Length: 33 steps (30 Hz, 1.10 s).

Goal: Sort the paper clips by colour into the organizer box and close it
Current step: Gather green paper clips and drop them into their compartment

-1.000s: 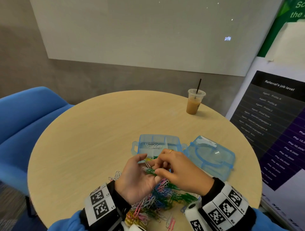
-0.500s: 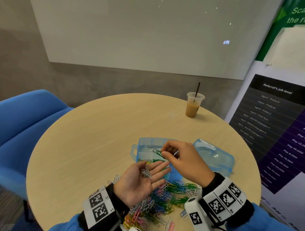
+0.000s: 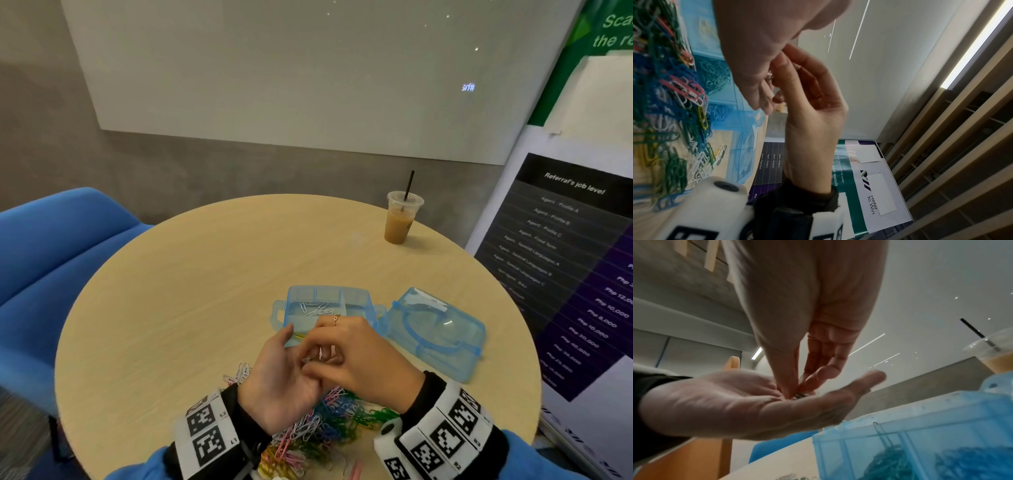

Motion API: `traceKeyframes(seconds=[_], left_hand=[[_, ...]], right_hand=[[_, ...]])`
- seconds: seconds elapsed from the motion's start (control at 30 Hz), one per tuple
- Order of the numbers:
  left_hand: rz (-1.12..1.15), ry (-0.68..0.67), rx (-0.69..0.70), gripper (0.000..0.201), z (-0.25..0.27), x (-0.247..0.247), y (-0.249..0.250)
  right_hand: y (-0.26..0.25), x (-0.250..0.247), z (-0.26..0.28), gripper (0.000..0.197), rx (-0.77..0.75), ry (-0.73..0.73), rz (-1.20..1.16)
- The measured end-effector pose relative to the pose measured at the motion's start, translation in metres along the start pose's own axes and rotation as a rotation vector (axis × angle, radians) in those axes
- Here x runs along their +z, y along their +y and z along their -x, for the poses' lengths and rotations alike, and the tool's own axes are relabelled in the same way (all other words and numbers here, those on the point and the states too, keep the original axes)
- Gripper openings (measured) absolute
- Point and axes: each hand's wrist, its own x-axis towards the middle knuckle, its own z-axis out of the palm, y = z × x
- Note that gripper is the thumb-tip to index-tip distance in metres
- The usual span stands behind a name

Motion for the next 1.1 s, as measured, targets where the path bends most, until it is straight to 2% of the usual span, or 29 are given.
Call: traceKeyframes(seconds=[0.17,0.3,0.47,0.63,0.77,0.9,0.93,1.03,1.1], left_hand=[[-0.062,0.024,0.047,0.041,-0.001,0.001,-0.003],[-0.082,0.024,0.052,0.033,-0.001,0.003,-0.003],[-0.082,0.056,0.066,0.034,0.0,0.006,-0.004],[-0.086,0.102,0.098,0.039,-0.001,0.006,-0.004],[-0.084,0.109,0.113,0.037,-0.001,0.009,-0.002],[-0.083,0.127,0.143,0.038,0.001,0.008,-0.001],[-0.081,0.136,0.16,0.037,0.002,0.008,0.0],[-0.059,0.166,0.236,0.037,0.006,0.009,0.004],[-0.048,0.171,0.269,0.037,0.01,0.011,0.011]], right_hand=[[0.001,-0.003,0.0,0.009,-0.013,0.091,0.021],[0.006,-0.008,0.001,0.007,-0.019,0.176,0.044],[0.006,-0.014,0.005,0.004,0.043,0.271,-0.115],[0.009,-0.024,0.001,0.005,0.149,0.43,-0.272],[0.011,-0.027,0.0,0.005,0.193,0.425,-0.319],[0.02,-0.027,-0.002,0.004,0.233,0.491,-0.265],[0.023,-0.026,-0.002,0.004,0.26,0.468,-0.229],[0.032,-0.023,-0.006,0.01,0.346,0.242,-0.052],[0.036,-0.021,-0.012,0.015,0.348,0.148,0.016]])
